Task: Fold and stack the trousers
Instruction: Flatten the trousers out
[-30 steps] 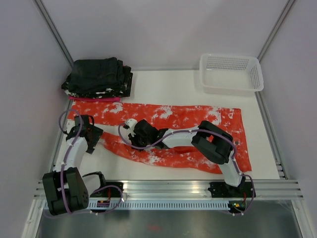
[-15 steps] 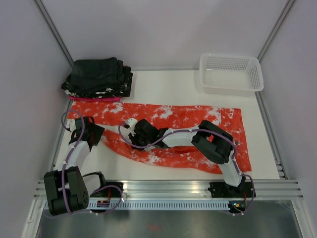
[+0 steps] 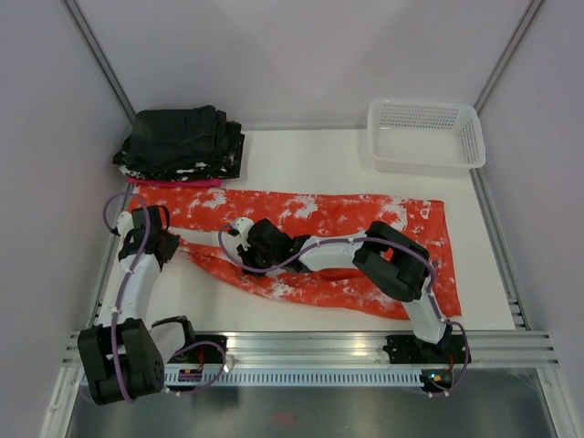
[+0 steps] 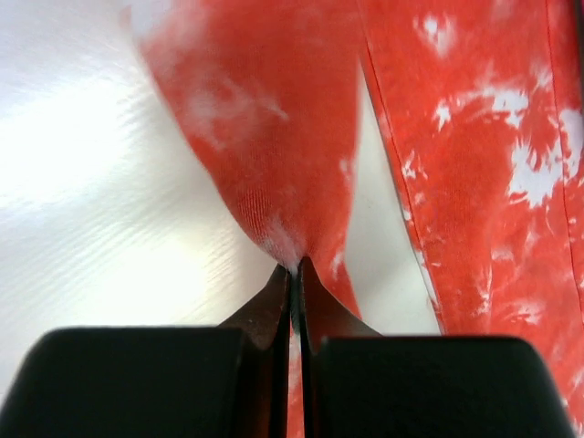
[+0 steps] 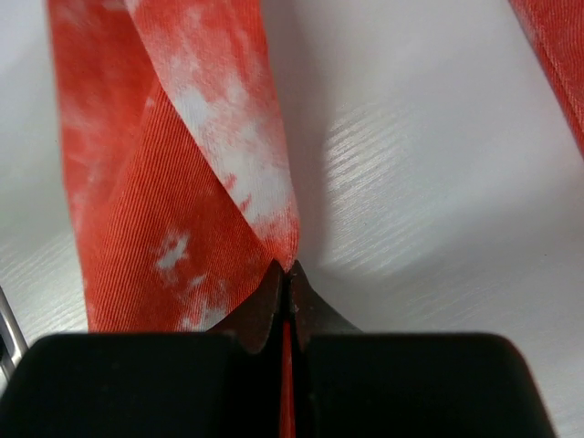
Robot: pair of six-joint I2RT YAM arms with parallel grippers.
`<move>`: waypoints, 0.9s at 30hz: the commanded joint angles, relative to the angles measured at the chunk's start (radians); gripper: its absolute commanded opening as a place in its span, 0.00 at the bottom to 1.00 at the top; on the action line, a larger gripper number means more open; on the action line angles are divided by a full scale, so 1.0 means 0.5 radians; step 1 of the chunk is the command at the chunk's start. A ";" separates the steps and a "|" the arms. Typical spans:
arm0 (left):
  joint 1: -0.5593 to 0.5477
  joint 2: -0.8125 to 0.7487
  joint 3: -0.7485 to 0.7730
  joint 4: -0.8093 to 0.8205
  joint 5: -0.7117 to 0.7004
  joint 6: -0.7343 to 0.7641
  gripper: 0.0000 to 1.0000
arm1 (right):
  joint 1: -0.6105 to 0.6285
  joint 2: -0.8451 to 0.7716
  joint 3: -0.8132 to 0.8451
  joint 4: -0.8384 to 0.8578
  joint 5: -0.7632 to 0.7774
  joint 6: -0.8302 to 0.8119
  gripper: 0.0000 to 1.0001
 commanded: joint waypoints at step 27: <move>0.012 0.107 0.405 -0.810 -0.594 0.192 0.79 | -0.019 0.243 0.522 -0.362 0.044 0.211 0.00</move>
